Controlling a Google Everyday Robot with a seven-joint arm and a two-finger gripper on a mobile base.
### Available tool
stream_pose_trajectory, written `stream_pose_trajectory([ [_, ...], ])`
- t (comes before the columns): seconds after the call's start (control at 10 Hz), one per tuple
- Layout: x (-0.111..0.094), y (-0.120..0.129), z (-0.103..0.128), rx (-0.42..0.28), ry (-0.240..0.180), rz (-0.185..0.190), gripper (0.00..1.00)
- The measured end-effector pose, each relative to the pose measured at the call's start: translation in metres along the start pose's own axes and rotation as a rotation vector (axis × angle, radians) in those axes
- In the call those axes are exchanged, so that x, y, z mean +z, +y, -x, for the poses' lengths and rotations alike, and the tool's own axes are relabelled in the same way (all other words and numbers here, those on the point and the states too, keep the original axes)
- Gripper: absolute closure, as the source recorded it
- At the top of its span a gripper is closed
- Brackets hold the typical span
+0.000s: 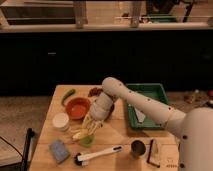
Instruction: Place banana in plastic cup
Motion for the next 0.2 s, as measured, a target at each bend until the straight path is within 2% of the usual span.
stream_pose_trajectory([
  [0.2,0.0006,-0.0006,0.0001,-0.004,-0.011,-0.010,0.20],
])
